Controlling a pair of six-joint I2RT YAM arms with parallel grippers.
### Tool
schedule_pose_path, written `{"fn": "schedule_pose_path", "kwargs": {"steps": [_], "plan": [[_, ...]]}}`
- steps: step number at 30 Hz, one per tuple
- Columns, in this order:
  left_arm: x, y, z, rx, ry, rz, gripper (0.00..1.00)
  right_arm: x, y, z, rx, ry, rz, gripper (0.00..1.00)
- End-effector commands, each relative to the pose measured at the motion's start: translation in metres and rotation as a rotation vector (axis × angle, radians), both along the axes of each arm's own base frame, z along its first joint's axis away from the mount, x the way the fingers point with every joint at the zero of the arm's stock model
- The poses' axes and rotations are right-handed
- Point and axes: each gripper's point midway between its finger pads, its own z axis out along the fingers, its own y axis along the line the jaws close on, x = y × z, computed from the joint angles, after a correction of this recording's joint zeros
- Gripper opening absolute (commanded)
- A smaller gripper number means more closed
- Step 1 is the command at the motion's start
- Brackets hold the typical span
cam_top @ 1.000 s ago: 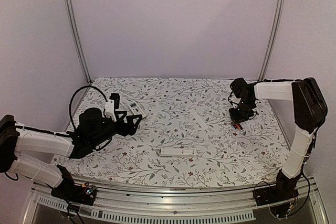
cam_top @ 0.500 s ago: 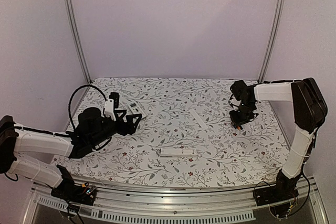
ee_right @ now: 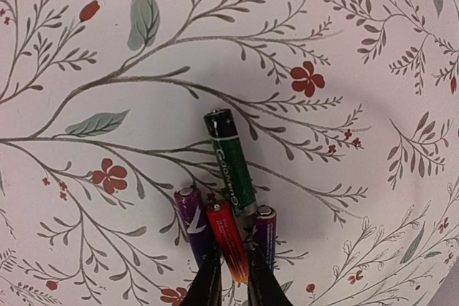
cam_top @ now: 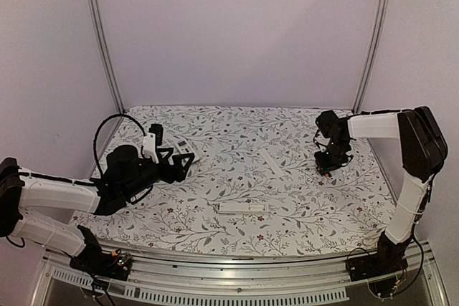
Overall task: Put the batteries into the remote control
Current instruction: Pick up the battery at the center of the board.
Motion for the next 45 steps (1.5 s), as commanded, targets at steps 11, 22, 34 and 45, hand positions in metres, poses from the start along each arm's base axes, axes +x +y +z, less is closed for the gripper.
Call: {"fn": "schedule_pose_path", "kwargs": {"steps": [11,22,34,45], "plan": [[0.006,0.004,0.012,0.004,-0.032,0.02,0.91,-0.002,0.006,-0.013,0.044,0.027,0.013,0.12],[0.006,0.005,0.013,0.005,-0.036,0.026,0.91,-0.01,0.008,-0.02,0.066,0.054,0.016,0.11],[0.006,0.007,0.016,0.003,-0.048,0.03,0.91,-0.013,0.01,-0.019,0.076,0.065,0.019,0.03],[0.004,0.009,0.02,-0.002,-0.054,0.035,0.91,-0.002,0.01,0.024,0.082,-0.011,0.018,0.0]]}}
